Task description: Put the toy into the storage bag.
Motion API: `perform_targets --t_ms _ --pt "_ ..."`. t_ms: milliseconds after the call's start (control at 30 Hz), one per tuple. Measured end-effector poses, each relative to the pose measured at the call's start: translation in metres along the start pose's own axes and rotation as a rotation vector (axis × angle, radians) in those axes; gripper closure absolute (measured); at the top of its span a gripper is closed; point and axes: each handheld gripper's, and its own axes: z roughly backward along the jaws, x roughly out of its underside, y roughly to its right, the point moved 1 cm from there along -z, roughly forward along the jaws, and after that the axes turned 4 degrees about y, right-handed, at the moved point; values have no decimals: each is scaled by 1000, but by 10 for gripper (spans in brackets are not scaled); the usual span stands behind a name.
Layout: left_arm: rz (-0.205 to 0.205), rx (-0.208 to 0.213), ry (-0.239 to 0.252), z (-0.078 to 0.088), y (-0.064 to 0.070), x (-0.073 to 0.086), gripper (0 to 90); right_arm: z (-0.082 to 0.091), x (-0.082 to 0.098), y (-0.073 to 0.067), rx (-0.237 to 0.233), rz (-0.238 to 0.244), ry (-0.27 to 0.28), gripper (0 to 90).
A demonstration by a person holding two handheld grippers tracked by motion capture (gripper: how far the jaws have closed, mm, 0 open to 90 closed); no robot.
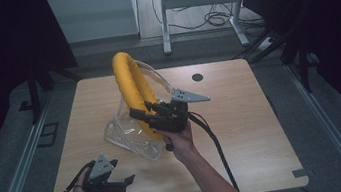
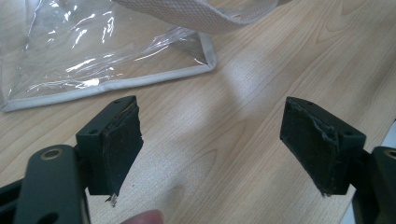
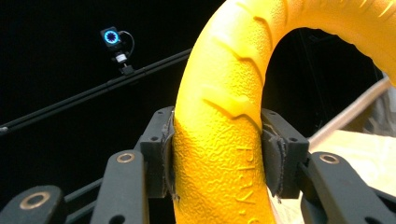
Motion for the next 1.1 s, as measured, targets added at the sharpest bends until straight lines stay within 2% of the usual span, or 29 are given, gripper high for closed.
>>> perform_targets --t_ms 233,667,733,800,833,900,1100 --pt "1 0 -1 0 0 0 205 0 9 12 9 -52 5 511" --pt "6 1 2 1 1 0 205 0 21 25 21 -99 4 502" --pt "3 0 0 0 1 0 205 -1 23 26 36 -85 -10 491" --pt "1 0 -1 0 1 0 205 0 22 22 82 -6 -7 477" --pt "4 1 -2 0 1 0 205 0 22 21 94 11 -4 476" --pt "4 2 -2 0 1 0 205 1 21 21 109 24 -5 476" --pt "3 2 -2 -1 1 0 205 3 20 21 114 34 -12 463"
